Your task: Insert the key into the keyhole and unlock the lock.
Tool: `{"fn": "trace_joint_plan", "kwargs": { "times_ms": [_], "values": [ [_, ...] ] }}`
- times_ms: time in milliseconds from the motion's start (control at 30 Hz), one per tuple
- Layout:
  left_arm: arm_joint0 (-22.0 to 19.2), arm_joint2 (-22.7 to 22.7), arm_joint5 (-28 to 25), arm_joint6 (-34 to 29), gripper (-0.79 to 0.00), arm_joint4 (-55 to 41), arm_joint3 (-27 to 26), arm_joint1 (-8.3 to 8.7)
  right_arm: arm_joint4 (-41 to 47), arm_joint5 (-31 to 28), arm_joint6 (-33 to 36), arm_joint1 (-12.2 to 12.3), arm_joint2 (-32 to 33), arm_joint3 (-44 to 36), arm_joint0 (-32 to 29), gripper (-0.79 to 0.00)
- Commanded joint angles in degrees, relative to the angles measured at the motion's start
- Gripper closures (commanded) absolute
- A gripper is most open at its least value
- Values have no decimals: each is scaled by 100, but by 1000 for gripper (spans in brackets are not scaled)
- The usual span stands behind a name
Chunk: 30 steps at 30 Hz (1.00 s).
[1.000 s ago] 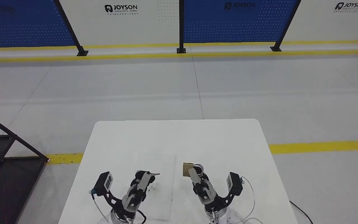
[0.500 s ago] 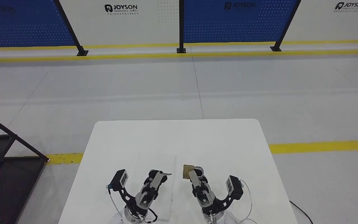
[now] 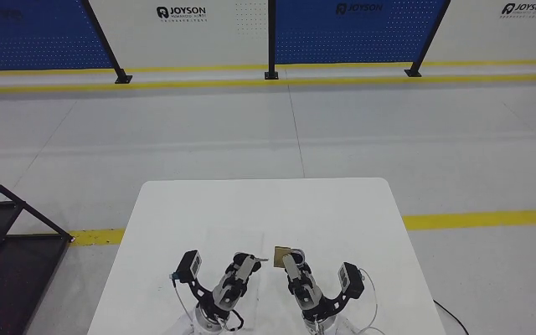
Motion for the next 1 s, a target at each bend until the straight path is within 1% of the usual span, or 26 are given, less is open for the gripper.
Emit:
{"fn": "trace_joint_plan", "kwargs": {
  "times_ms": [0,233,700,967],
  "values": [
    [-54,37,33,-42,0,-34,46,-26,0,0,0,0,0,0,0,0],
    [-157,81,53,-124,0,-133,133,-93,0,0,0,0,0,0,0,0],
    [-134,43,-98,-123,0,-102,172,-179,0,0,0,0,0,0,0,0],
    [-147,50,-118,-276,0,-192,202,-225,0,0,0,0,0,0,0,0]
  ]
}}
